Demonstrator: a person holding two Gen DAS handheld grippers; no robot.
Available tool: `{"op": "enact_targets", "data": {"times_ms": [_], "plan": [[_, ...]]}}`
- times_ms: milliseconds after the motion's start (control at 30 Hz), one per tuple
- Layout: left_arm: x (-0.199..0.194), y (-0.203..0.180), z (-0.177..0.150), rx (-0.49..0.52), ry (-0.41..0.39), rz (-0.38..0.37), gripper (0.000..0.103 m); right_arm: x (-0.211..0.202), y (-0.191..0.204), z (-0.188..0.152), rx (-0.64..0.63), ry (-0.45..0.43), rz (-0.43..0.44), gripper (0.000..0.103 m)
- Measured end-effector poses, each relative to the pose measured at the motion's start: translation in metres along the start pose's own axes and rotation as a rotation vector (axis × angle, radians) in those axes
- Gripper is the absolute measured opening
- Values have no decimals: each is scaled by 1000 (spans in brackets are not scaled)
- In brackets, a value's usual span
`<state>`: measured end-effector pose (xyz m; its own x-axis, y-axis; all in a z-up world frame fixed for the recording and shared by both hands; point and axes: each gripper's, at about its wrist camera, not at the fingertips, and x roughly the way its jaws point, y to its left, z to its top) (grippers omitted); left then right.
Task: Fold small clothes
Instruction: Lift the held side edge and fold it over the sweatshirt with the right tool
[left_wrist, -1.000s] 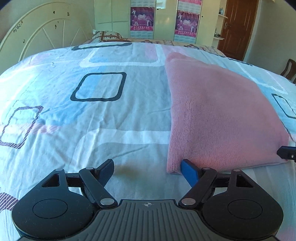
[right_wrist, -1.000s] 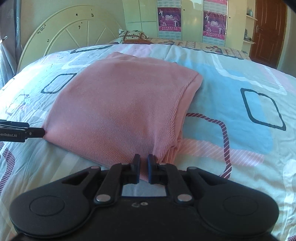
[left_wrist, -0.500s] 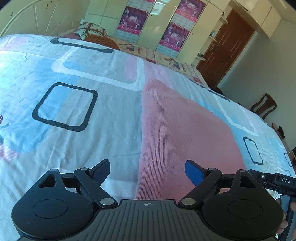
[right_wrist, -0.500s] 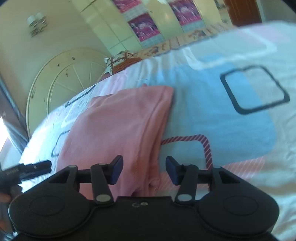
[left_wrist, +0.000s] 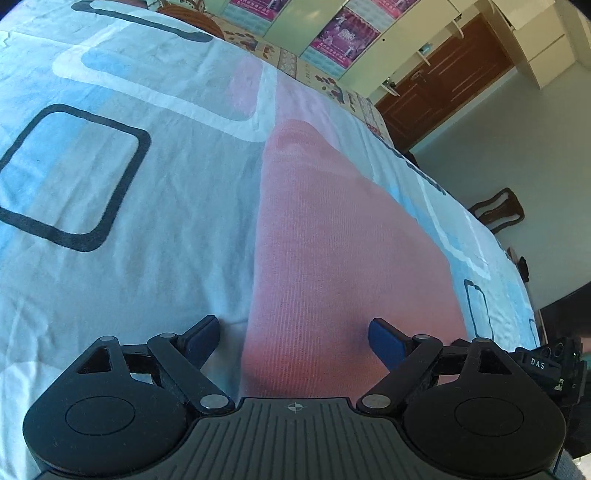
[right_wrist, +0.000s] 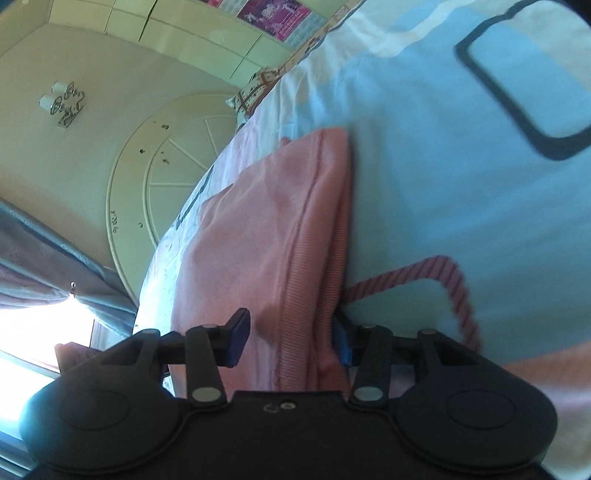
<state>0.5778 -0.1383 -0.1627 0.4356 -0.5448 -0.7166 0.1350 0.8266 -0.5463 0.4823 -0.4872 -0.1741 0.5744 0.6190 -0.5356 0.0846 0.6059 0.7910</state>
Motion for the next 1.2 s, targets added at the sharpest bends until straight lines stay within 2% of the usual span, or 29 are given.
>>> {"op": "enact_targets", "data": {"times_ms": [33,67,100,233,300,433,467,500,533,600,700,833,967,1067,1200], "plan": [[3,-5,1,12,7,0,85,4,2,1,1,8,6,46],[6,-10,2,26,15,3,70,6,3,2,4,10,8,45],[7,-14,3,33,24,14,68,7,5,3,5,14,2,42],[7,-24,3,75,27,63,67,-10,2,2,-20,-6,-44,34],[12,-30,3,89,24,86,69,-7,-4,4,3,-7,-36,34],[15,-42,3,137,6,148,71,9,13,5,-51,-16,-70,40],[15,-45,3,157,2,166,70,12,18,6,-64,-17,-89,37],[14,-48,3,173,-2,177,64,13,22,7,-83,-20,-133,27],[14,-51,2,192,-7,187,61,15,28,6,-109,-21,-177,23],[10,-60,2,235,-23,213,48,16,44,2,-198,-32,-249,20],[0,-70,1,307,-53,241,38,18,74,-9,-348,-62,-362,19],[-20,-77,3,365,-85,215,35,16,112,-21,-472,-119,-435,18],[-47,-72,11,415,-118,195,35,20,149,-31,-540,-147,-466,18],[-74,-53,22,415,-145,174,34,34,176,-41,-580,-160,-480,18],[-111,-13,39,413,-175,181,34,63,211,-53,-613,-167,-468,18]]}}
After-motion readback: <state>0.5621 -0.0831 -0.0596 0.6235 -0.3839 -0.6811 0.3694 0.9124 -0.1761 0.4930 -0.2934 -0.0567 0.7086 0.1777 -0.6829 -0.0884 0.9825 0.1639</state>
